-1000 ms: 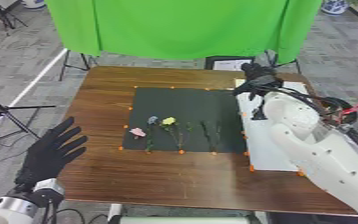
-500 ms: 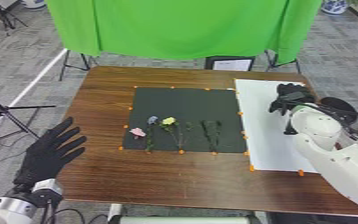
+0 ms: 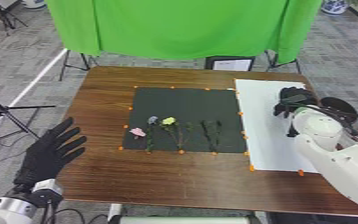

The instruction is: Arrange flowers

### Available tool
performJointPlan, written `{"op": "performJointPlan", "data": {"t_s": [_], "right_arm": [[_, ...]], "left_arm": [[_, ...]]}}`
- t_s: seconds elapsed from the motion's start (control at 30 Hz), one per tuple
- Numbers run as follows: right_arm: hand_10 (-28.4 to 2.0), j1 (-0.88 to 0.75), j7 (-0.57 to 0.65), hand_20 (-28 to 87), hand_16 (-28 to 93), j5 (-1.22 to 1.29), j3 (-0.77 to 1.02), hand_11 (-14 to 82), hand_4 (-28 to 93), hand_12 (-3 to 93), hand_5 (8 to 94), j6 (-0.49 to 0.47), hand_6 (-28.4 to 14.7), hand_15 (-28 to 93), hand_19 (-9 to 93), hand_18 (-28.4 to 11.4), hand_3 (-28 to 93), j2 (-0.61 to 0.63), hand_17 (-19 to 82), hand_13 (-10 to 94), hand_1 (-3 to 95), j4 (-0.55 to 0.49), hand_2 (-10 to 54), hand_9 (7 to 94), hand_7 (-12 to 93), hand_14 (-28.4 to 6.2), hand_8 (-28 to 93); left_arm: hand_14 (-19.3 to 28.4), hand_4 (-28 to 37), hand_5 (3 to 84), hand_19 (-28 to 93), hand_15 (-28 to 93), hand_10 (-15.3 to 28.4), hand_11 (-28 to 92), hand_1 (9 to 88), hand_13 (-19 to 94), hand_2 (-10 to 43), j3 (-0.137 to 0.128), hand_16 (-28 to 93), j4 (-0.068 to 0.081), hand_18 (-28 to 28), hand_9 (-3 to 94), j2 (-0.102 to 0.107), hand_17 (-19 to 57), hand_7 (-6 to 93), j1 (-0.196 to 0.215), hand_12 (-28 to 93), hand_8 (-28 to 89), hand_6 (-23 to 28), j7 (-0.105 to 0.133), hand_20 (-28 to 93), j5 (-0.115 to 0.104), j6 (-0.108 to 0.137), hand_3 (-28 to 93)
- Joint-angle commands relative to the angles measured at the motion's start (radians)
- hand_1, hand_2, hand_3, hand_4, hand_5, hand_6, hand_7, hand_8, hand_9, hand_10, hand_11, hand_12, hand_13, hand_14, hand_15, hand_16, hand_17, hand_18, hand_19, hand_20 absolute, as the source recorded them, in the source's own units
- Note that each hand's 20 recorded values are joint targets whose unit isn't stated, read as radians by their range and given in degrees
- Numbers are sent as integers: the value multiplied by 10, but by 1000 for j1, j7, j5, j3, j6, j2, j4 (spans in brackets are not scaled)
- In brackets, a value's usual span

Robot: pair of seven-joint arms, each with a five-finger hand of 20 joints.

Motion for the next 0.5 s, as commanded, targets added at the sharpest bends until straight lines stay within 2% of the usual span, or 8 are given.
{"op": "performJointPlan", "data": {"t_s": [0.03,0.17,0.23,0.3,0.33,0.4,0.5], "right_arm": [[-88,-21,-49,562,273,-10,1,296,-283,223,443,29,-11,784,864,-215,876,-2,294,633,279,13,-95,581,354,-75,-163],[-85,-19,-76,553,286,-20,-19,292,-282,222,496,99,11,774,879,-211,868,-3,324,676,311,22,-95,587,370,-71,-172],[-75,-14,-88,539,297,-26,-36,282,-282,255,534,151,19,768,890,-208,854,-4,333,695,343,32,-95,712,373,-68,-140],[-65,-16,-97,534,303,-29,-38,257,-282,305,573,179,21,765,900,-205,819,-3,343,711,382,30,-90,768,411,-64,-61],[-55,-19,-106,528,307,-28,-37,243,-281,340,634,196,28,762,912,-204,799,-3,359,731,425,29,-69,827,440,-60,-29],[-56,-21,-112,524,312,-27,-36,254,-282,342,678,218,33,759,920,-203,795,0,369,747,449,15,-56,859,447,-58,-13],[-59,-21,-131,523,314,-14,-32,266,-282,337,700,244,33,759,925,-204,803,-2,375,756,456,-26,-58,875,446,-57,-8]], "left_arm": [[159,-283,238,375,228,110,131,223,179,-38,-2,16,-4,235,221,-5,-118,174,10,195,-102,26,-7,84,1,-6,674],[159,-283,238,376,228,110,131,222,178,-38,1,17,-2,236,221,-3,-118,174,6,195,-102,26,-6,85,0,-4,675],[159,-283,238,375,228,110,131,222,179,-38,2,17,-4,235,221,-5,-118,174,8,195,-102,26,-4,85,0,-4,675],[160,-283,238,374,228,110,131,223,178,-37,1,17,-5,235,221,-8,-117,174,7,195,-102,26,-6,85,0,-4,674],[160,-283,238,374,227,110,132,223,178,-36,0,17,-5,235,221,-9,-117,174,10,195,-102,26,-6,85,0,-4,674],[160,-283,238,375,227,110,132,223,179,-36,-1,17,-7,235,221,-10,-118,174,11,195,-102,26,-3,85,0,0,675],[160,-283,238,375,230,110,133,223,179,-35,-4,17,-8,235,221,-10,-118,174,13,195,-102,26,-3,85,0,3,674]]}}
